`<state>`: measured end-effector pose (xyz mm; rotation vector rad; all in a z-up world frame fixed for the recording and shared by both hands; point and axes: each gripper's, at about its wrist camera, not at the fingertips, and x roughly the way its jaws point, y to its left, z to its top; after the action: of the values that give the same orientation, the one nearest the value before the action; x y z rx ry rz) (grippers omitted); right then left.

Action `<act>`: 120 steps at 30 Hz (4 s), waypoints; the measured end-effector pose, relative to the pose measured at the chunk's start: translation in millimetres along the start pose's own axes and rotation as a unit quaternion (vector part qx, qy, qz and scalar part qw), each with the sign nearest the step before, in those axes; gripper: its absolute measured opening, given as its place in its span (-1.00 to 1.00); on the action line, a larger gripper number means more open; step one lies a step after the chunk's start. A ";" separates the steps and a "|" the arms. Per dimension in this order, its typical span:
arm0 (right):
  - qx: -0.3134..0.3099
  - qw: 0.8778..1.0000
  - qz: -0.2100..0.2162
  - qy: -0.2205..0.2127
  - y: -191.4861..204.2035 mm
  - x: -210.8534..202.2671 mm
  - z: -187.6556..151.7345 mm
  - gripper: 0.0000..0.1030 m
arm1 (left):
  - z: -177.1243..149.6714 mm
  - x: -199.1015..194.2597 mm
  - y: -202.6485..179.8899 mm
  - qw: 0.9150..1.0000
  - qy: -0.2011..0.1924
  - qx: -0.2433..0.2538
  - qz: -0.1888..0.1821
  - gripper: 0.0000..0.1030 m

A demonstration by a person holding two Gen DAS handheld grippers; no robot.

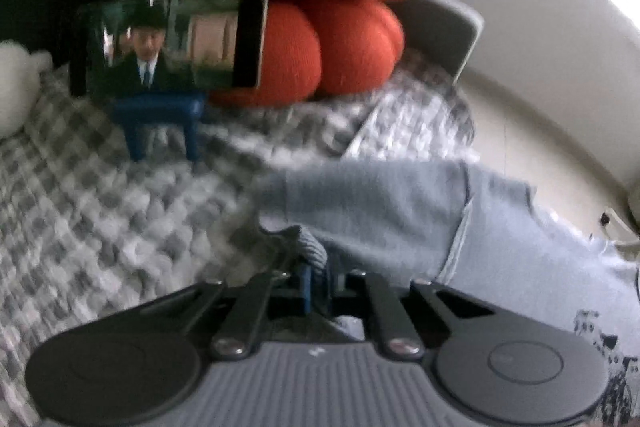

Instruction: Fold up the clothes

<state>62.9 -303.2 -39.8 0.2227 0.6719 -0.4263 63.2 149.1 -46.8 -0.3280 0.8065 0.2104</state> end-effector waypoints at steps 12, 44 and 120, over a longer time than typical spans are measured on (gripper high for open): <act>-0.154 0.976 0.153 0.004 113.9 -43.8 2.1 0.20 | 6.5 5.7 27.4 0.999 0.028 -0.046 -0.002 -0.26; -0.476 0.819 0.309 -0.086 382.2 -18.6 -60.5 -0.94 | 18.2 -4.9 28.3 0.997 -0.073 0.006 0.009 -0.95; -0.059 0.998 0.023 -0.003 -60.4 -9.0 -1.3 -0.90 | -0.1 0.0 -8.7 0.997 -0.019 0.068 0.013 -0.28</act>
<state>28.7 -353.8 -38.8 0.1257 0.6821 -0.3419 65.8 141.0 -45.1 -0.1859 0.7837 0.1840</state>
